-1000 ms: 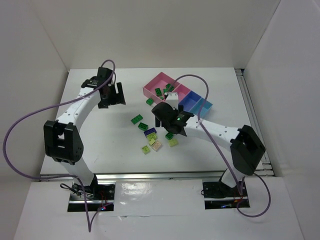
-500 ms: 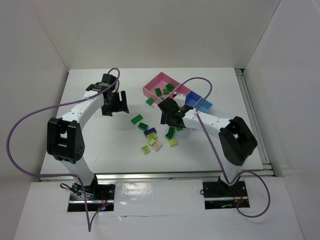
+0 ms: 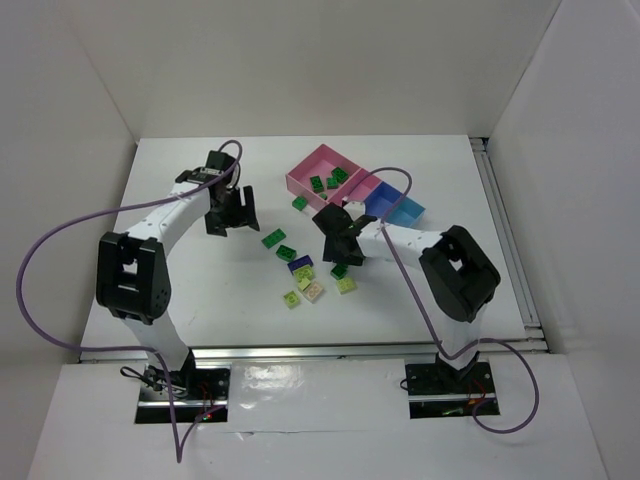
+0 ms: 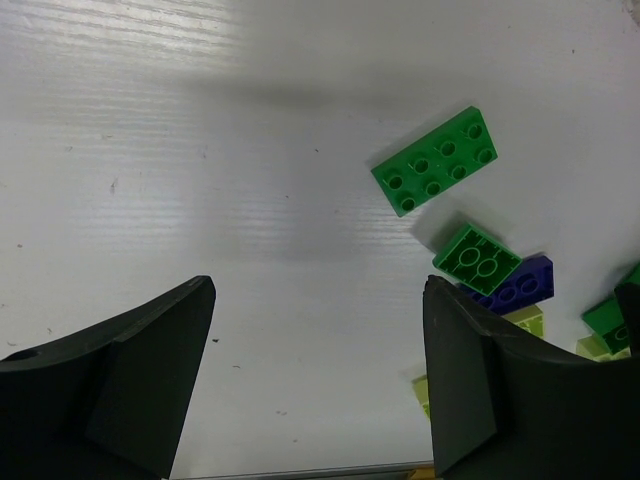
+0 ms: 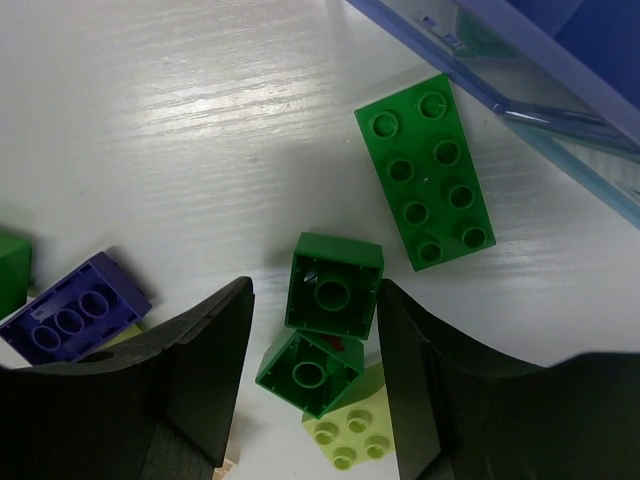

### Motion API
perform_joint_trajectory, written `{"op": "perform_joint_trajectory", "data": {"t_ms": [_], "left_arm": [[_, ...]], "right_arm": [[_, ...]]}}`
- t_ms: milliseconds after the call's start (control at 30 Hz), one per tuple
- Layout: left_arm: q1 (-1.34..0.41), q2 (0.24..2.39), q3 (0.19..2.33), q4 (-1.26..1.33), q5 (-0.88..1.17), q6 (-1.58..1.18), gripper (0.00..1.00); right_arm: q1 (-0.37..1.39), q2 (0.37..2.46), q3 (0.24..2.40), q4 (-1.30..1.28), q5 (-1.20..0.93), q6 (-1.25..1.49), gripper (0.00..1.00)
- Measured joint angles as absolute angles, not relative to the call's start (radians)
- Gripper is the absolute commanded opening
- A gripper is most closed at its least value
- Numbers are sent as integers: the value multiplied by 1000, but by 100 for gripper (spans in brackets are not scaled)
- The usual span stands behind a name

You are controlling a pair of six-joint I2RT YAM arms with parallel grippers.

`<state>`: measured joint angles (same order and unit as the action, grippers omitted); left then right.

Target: Sort the legos into containers by color

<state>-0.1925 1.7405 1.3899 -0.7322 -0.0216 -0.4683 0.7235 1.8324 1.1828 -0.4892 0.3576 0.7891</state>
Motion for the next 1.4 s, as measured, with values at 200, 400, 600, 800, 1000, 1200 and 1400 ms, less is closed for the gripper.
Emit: {"op": "perform_joint_trajectory", "data": {"t_ms": [200, 400, 600, 800, 1000, 1200, 1400], "left_arm": [[-192, 1758, 1387, -732, -20, -467, 86], [-192, 1776, 1387, -732, -6, -467, 85], [-195, 1777, 1387, -739, 6, -470, 85], [-204, 1777, 1389, -786, 24, -476, 89], [-212, 1775, 1415, -843, 23, -474, 92], [-213, 1754, 1417, -865, 21, -471, 92], [-213, 1721, 1409, -863, 22, -472, 92]], "right_arm": [[723, 1845, 1183, -490, 351, 788, 58], [723, 1868, 1185, -491, 352, 781, 42], [723, 1867, 1250, -522, 380, 753, 41], [723, 1811, 1314, -519, 417, 702, 42], [686, 1844, 1517, -506, 460, 641, 42], [613, 2069, 1816, -460, 502, 584, 83], [585, 2279, 2033, -489, 513, 534, 85]]}}
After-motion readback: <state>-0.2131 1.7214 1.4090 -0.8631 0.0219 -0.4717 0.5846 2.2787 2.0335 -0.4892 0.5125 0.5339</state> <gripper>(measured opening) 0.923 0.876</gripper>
